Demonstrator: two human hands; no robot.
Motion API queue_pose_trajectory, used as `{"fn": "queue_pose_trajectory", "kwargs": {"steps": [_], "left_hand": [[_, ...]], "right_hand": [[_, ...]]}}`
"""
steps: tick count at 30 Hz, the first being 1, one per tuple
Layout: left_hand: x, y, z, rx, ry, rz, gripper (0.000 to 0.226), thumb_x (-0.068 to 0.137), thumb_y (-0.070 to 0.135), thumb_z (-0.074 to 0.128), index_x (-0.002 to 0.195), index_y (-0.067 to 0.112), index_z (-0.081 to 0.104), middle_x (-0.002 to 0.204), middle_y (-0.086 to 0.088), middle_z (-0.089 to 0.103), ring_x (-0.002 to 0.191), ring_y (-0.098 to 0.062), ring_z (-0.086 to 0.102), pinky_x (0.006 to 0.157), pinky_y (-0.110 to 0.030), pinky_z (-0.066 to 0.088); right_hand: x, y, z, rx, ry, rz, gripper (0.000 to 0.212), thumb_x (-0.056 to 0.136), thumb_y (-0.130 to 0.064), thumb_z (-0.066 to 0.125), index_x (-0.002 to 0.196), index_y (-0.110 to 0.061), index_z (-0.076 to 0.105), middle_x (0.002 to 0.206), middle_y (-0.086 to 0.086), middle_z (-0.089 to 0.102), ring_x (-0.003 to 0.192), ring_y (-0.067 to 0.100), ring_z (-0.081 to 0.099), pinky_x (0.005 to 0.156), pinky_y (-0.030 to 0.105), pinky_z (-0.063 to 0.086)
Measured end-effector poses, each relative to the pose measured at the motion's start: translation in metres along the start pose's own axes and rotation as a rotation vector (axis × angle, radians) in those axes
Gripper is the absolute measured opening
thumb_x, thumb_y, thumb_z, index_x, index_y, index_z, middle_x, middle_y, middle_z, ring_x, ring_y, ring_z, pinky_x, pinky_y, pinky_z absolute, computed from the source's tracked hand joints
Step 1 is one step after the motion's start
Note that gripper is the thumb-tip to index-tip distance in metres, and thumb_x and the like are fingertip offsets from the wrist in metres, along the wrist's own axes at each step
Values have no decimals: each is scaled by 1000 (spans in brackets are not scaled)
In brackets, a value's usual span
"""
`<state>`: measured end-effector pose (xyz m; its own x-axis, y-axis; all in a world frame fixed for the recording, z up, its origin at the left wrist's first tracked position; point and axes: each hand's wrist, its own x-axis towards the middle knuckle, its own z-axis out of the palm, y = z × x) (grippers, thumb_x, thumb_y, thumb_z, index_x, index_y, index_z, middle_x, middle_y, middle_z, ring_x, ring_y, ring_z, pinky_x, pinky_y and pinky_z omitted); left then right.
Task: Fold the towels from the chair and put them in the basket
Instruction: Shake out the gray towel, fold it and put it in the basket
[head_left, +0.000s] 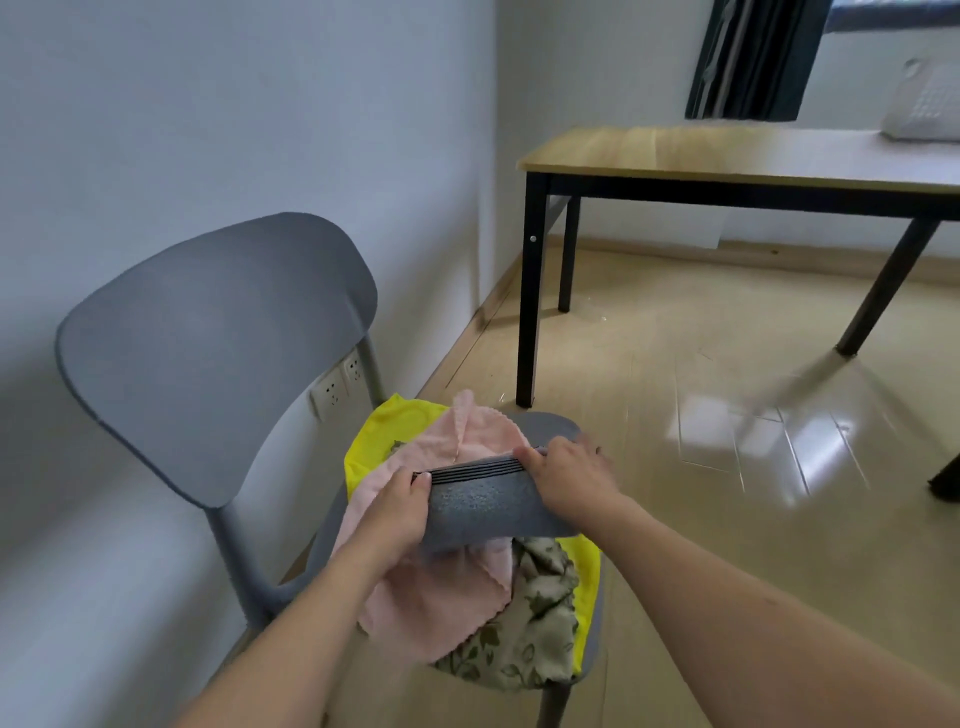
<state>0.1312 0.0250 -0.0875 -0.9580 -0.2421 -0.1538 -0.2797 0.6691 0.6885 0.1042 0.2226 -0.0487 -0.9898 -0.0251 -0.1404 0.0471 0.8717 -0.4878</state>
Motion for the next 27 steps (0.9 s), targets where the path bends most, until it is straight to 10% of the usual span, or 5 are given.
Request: {"fn": "queue_pose_trajectory", "kwargs": {"steps": [6,14,21,27], "left_hand": [[-43,39,-38,-633,1,-131,26,96,33,48,79,19,62,99,-10,66,85,-21,58,79,-33,45],[-102,86,-50,-987,-334,-209,36,77,52,61,96,21,66,74,-5,71,71,-24,64,66,-33,49],[-108,135,-43,-798,-196,-1,32,90,41,51,99,13,65,92,-12,64,79,-25,60,63,-29,45],[-88,165,-21,-503,-42,219,26,96,19,48,86,4,67,83,-11,60,79,-21,50,70,-30,40]], "right_hand": [[-37,-21,-49,476,-55,-76,46,90,-56,49,107,-14,57,108,7,60,98,21,56,87,38,47],[-93,-26,-125,511,64,-247,25,95,-39,53,110,-19,55,108,1,56,100,18,53,82,32,45],[-103,5,-153,727,62,25,29,98,-37,45,105,-12,58,107,10,60,89,22,57,68,32,46],[-72,40,-143,827,155,313,39,88,-39,57,89,-1,65,96,15,67,91,34,63,87,43,52]]}}
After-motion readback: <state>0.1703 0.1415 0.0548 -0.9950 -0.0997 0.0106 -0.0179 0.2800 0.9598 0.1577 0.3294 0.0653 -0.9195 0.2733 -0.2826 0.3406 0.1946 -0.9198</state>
